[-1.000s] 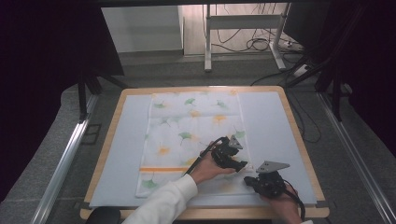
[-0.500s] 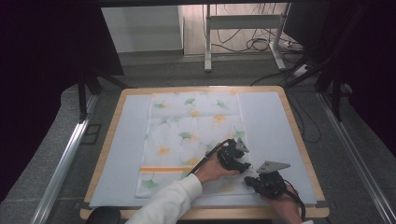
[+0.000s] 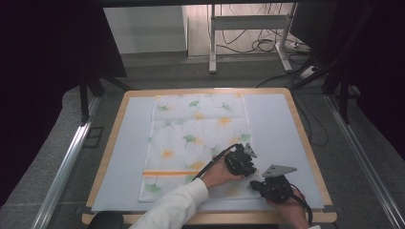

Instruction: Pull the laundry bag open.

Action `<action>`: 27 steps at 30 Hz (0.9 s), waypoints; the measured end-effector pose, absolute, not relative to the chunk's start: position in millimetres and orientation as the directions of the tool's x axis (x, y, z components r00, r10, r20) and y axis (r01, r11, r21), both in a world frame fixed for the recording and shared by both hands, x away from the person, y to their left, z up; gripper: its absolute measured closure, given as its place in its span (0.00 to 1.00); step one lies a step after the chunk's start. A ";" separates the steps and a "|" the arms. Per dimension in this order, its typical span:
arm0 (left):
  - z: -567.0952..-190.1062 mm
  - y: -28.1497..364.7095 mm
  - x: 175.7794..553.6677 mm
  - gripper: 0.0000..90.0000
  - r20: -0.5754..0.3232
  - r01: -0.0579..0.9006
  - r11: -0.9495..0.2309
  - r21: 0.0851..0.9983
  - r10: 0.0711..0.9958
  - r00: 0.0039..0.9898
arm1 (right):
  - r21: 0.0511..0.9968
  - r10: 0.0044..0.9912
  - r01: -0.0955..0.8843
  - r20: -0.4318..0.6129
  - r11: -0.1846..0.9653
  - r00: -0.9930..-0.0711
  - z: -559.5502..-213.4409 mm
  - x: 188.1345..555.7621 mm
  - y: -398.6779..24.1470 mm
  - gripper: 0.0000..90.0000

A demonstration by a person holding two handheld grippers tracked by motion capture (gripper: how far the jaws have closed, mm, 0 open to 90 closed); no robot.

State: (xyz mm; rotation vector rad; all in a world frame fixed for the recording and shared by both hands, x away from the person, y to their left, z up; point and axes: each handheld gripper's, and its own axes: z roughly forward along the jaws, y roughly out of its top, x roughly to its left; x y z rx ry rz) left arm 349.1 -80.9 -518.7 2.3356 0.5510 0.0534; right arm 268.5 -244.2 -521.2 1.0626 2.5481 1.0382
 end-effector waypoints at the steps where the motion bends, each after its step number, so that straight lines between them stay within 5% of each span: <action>1: -518.7 -80.9 349.1 0.90 -0.117 0.373 -0.646 0.666 0.403 0.908 | 0.671 0.684 0.550 0.086 0.497 -0.724 -521.2 268.5 -244.2 0.97; 9: -518.8 -81.3 342.2 0.99 -0.063 0.326 -0.657 0.680 0.390 0.919 | 0.672 0.682 0.549 0.088 0.498 -0.726 -521.2 268.7 -244.4 0.96; 27: -521.1 -71.2 340.8 1.00 -0.070 0.342 -0.632 0.695 0.414 0.908 | 0.660 0.712 0.605 0.148 0.445 -0.686 -522.2 271.5 -248.3 1.00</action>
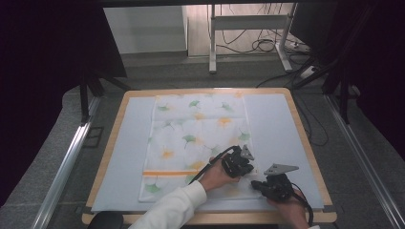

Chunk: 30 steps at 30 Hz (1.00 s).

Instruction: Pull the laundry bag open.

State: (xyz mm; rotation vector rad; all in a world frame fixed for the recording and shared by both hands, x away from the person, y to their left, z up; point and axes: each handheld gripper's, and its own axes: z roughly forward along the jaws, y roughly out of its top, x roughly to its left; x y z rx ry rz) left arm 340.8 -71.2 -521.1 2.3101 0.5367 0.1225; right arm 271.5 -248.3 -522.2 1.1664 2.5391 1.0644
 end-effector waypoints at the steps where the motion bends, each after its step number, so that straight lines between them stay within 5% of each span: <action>1: -521.1 -71.2 340.8 1.00 -0.070 0.342 -0.632 0.695 0.414 0.908 | 0.661 0.712 0.604 0.147 0.445 -0.686 -522.4 271.5 -248.5 1.00; 30: -522.2 -73.5 331.3 1.00 0.020 0.285 -0.655 0.700 0.417 0.909 | 0.672 0.788 0.650 0.160 0.354 -0.594 -523.6 293.0 -254.6 1.00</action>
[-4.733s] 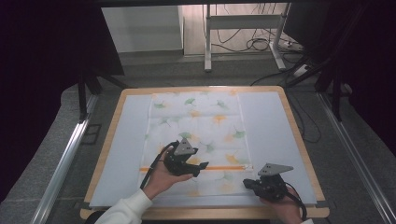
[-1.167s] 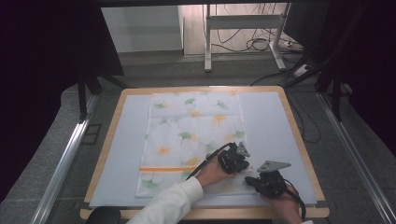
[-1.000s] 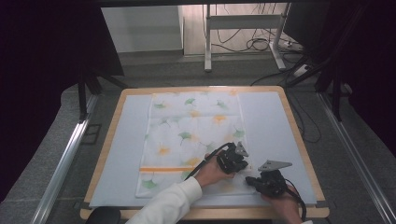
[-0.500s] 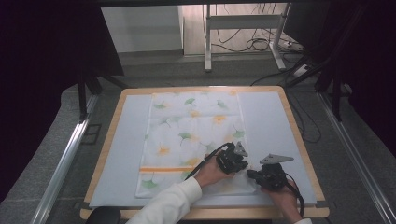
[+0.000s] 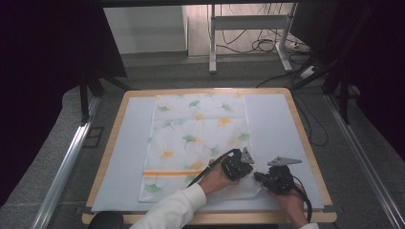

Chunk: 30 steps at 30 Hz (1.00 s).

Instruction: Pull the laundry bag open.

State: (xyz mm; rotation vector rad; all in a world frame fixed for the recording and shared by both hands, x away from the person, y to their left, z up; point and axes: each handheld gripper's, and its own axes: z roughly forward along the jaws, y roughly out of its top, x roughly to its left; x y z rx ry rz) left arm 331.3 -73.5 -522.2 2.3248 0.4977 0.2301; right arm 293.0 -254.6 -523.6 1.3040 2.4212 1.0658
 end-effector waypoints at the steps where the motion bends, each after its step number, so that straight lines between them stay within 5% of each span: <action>1: -522.1 -73.4 331.0 1.00 0.021 0.284 -0.654 0.701 0.417 0.909 | 0.672 0.788 0.650 0.160 0.354 -0.594 -523.6 293.0 -254.6 1.00; 30: -520.1 -53.2 328.2 1.00 0.020 0.297 -0.664 0.686 0.425 0.905 | 0.674 0.783 0.648 0.164 0.355 -0.600 -523.6 293.4 -255.5 1.00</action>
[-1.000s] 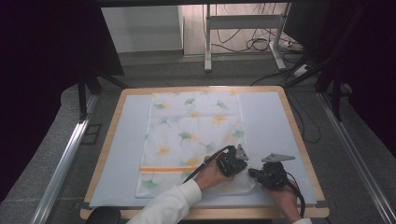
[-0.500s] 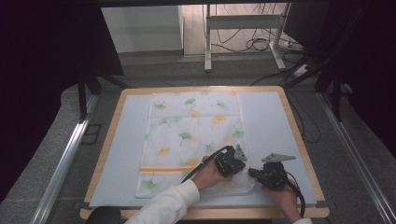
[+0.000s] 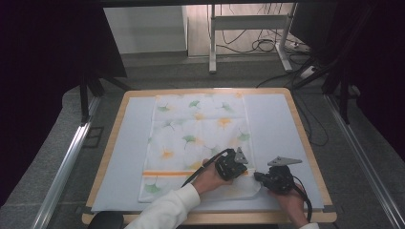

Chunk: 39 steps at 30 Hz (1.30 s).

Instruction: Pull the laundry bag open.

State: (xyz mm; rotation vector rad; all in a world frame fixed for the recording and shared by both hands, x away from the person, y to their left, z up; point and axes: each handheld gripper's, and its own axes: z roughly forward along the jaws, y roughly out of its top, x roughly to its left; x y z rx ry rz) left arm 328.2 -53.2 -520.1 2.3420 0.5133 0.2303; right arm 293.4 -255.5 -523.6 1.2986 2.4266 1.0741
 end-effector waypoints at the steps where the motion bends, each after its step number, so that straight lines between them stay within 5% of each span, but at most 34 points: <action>1: -520.1 -53.2 328.2 1.00 0.020 0.297 -0.664 0.686 0.425 0.905 | 0.674 0.783 0.648 0.164 0.355 -0.600 -523.6 293.4 -255.5 1.00; 39: -517.9 -35.7 326.6 1.00 0.000 0.319 -0.652 0.687 0.440 0.898 | 0.674 0.773 0.647 0.177 0.357 -0.609 -524.2 294.9 -257.7 1.00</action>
